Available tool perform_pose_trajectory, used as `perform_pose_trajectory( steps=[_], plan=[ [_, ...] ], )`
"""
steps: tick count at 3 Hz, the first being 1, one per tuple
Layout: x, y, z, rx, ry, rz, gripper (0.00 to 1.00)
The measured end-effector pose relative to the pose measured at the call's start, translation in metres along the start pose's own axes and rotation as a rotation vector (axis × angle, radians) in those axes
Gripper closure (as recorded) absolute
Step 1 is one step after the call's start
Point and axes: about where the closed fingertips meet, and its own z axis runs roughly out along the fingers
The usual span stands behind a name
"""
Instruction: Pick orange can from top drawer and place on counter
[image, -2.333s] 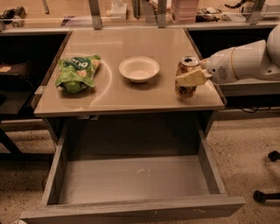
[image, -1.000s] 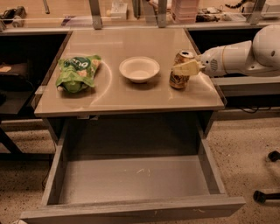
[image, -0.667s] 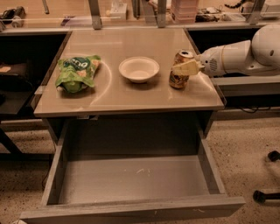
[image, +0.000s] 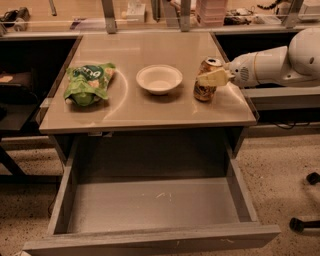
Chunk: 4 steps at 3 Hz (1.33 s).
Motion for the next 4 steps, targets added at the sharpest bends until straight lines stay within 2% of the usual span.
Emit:
perform_pose_trajectory(
  steps=[2,3,4],
  plan=[
    [0.0000,0.0000,0.0001,0.000,0.000,0.000,0.12],
    [0.0000,0.0000,0.0001,0.000,0.000,0.000,0.00],
    [0.0000,0.0001,0.0001,0.000,0.000,0.000,0.00]
  ],
)
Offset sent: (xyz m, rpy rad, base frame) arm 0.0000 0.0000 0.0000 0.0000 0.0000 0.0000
